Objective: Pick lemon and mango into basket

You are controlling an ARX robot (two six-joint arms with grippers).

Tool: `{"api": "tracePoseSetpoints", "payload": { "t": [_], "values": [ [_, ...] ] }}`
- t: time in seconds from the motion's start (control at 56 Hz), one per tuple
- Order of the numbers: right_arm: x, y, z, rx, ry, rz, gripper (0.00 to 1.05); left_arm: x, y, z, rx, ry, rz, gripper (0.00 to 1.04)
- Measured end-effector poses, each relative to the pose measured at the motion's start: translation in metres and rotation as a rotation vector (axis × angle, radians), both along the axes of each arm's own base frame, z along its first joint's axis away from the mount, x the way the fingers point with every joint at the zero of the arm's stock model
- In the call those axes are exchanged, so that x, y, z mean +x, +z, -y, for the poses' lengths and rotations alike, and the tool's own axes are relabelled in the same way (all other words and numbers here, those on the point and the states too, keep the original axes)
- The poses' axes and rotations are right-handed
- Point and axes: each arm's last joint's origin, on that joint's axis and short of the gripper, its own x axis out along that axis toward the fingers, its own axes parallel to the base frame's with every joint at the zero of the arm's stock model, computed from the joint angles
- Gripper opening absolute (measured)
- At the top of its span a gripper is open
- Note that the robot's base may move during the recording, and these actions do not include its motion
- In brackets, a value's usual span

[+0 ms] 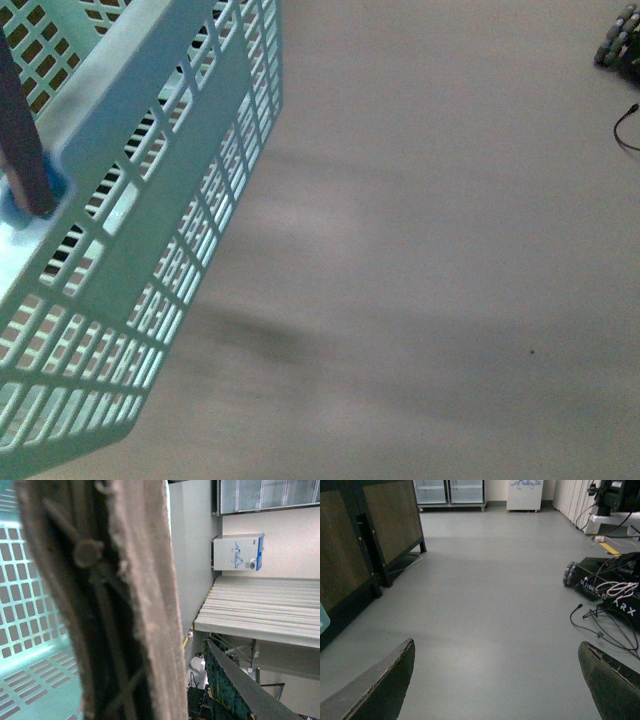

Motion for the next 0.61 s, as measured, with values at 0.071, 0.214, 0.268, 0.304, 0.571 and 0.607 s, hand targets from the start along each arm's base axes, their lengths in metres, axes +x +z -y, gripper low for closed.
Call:
{"api": "tracePoseSetpoints", "payload": {
  "t": [0.071, 0.214, 0.268, 0.304, 0.571, 0.607],
  "values": [
    [0.0000, 0.0000, 0.0000, 0.000, 0.000, 0.000, 0.96, 0.0000, 0.0000, 0.0000, 0.000, 0.000, 0.000, 0.28],
    [0.0000, 0.0000, 0.0000, 0.000, 0.000, 0.000, 0.96, 0.0000, 0.0000, 0.0001, -0.001, -0.001, 0.000, 0.28],
    [0.0000, 0.0000, 0.0000, 0.000, 0.000, 0.000, 0.96, 0.0000, 0.0000, 0.0001, -0.001, -0.001, 0.000, 0.28],
    [0.0000, 0.0000, 0.0000, 0.000, 0.000, 0.000, 0.96, 0.0000, 0.0000, 0.0001, -0.001, -0.001, 0.000, 0.28],
    [0.0000, 0.0000, 0.0000, 0.000, 0.000, 0.000, 0.96, 0.0000, 0.0001, 0.0000, 0.000, 0.000, 0.000, 0.28],
    [0.0000, 0.0000, 0.0000, 0.000, 0.000, 0.000, 0.96, 0.0000, 0.0001, 0.0001, 0.000, -0.001, 0.000, 0.28]
  ]
}}
